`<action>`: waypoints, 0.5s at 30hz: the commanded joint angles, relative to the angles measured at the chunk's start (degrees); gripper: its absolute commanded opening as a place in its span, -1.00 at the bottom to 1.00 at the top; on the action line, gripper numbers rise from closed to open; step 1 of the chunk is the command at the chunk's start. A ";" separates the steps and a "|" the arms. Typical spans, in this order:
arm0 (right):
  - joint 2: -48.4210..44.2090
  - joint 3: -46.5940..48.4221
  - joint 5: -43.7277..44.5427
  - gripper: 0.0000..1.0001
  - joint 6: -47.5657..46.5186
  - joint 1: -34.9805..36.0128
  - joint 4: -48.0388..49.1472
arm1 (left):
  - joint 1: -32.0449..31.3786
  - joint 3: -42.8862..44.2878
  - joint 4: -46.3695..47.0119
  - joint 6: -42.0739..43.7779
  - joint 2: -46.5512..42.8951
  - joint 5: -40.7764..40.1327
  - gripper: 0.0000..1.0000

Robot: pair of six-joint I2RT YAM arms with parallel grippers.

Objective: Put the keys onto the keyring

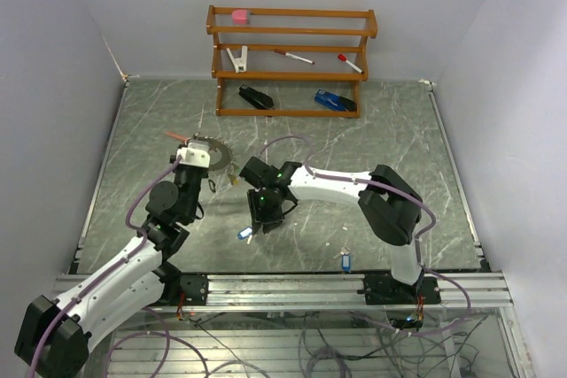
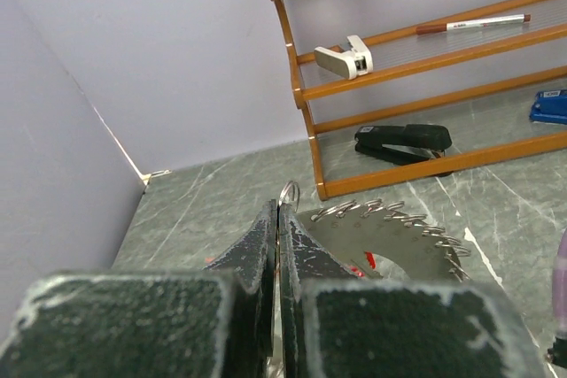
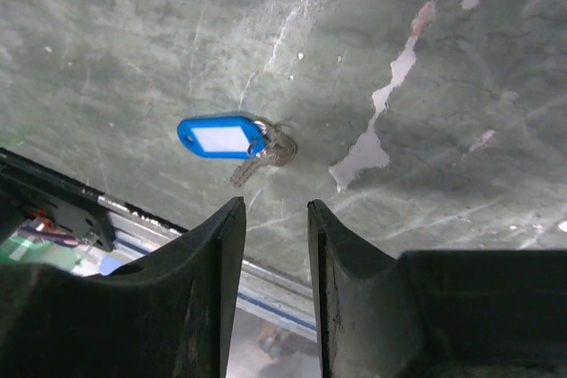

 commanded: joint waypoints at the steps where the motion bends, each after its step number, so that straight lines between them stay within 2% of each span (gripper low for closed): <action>1: 2.69 3.04 0.37 -0.35 1.57 0.44 -1.32 | 0.69 -0.42 4.75 2.21 -2.36 -0.50 -0.86; 15: 8.40 10.05 2.94 -0.41 0.88 0.39 -5.25 | 0.70 -2.25 6.13 3.58 -3.97 0.44 -0.86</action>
